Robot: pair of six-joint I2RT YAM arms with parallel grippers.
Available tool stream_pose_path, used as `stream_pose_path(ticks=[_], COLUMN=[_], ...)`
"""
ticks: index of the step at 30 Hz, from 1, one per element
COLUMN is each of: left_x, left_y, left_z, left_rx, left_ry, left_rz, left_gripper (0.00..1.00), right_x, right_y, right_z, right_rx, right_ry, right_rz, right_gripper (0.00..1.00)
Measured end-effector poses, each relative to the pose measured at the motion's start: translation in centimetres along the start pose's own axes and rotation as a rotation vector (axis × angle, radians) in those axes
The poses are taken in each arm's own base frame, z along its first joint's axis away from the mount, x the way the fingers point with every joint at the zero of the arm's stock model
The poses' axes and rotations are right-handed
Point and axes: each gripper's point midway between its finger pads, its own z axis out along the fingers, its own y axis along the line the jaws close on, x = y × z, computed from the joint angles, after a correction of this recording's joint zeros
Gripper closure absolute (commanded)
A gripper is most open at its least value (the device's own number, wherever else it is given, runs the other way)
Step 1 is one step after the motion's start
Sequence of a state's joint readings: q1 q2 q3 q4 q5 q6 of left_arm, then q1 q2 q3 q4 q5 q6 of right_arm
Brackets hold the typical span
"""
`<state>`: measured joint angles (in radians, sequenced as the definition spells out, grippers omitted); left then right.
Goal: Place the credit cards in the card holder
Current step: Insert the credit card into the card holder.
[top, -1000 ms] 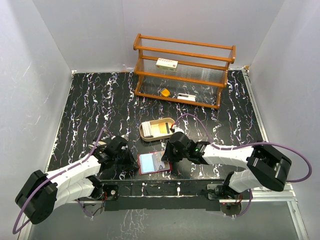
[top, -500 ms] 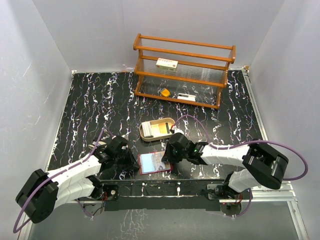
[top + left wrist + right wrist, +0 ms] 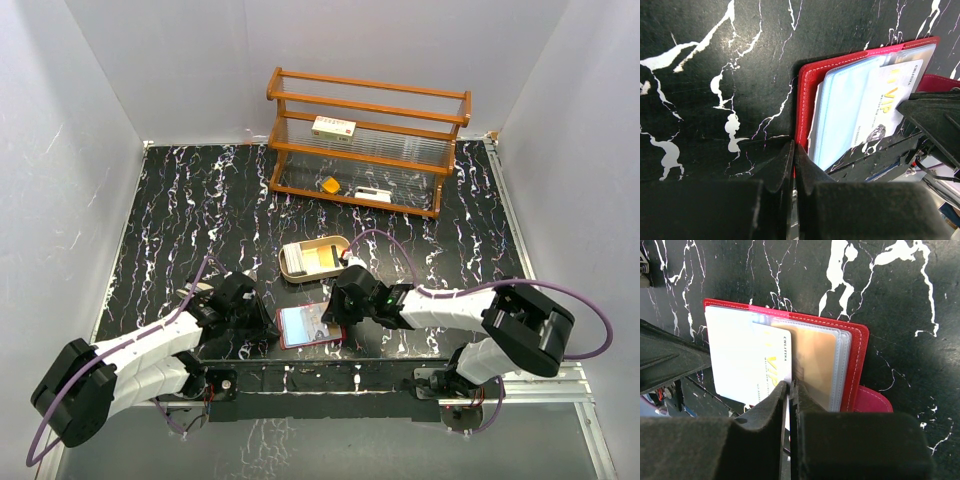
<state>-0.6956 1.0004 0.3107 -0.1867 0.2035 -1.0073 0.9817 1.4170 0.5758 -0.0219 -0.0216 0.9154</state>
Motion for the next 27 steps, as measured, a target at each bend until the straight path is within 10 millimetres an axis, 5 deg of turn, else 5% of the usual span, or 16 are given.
stream_pose_path(ticks=[10,21,27], left_x=[0.2,0.3,0.3], left_y=[-0.2,-0.2,-0.3], left_z=[0.1,0.2,0.2], left_rx=[0.024,0.027,0.035], left_ry=[0.006,0.007,0.006], left_rz=[-0.017,-0.022,-0.021], left_gripper=[1.00,1.00,1.00], right_x=[-0.2,0.2,0.2], right_y=[0.5,1.6,2.1], right_z=[0.6,0.8,0.7], right_rx=[-0.016,-0.038,-0.043], right_ry=[-0.007,0.004,0.005], right_rz=[0.013,0.009,0.001], right_gripper=[0.96,0.73,0.68])
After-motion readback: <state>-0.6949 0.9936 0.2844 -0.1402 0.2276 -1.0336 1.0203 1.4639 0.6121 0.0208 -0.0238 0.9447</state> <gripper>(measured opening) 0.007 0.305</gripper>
